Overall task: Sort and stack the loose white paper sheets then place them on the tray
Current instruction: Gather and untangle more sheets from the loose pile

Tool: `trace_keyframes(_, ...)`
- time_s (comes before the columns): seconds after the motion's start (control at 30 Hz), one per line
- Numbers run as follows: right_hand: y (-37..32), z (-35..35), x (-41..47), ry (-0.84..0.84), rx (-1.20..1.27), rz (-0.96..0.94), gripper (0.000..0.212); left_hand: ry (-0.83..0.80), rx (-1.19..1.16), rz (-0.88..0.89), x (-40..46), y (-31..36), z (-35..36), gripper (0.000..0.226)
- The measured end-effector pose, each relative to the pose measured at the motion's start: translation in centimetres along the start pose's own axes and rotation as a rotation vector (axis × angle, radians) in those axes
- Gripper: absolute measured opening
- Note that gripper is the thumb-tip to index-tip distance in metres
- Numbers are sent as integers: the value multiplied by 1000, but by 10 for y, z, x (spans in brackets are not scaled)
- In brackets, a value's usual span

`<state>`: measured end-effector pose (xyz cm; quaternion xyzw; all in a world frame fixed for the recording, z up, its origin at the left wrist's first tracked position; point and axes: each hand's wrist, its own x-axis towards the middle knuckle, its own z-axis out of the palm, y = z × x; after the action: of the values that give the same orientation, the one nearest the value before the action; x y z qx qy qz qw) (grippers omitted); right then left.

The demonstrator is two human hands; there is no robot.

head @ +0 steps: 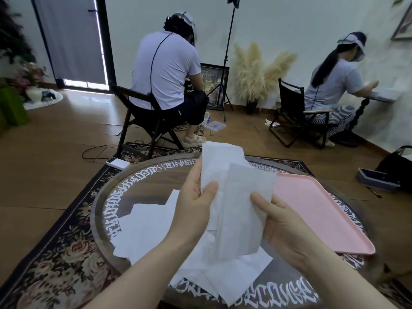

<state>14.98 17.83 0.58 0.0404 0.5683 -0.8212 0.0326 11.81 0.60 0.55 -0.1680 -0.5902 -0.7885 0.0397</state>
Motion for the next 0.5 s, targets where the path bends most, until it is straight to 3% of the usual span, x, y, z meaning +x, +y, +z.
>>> trace_keyframes(0.23,-10,2,-7,25,-240,-300,27,67,79,-50,1,3,-3,24)
trace_keyframes(0.37,-15,0,-11,-14,-190,-311,22,81,-47,-220,2,8,-5,21)
trace_keyframes(0.5,-15,-7,-12,4,-295,-293,27,13,-166,-331,5,10,-7,24)
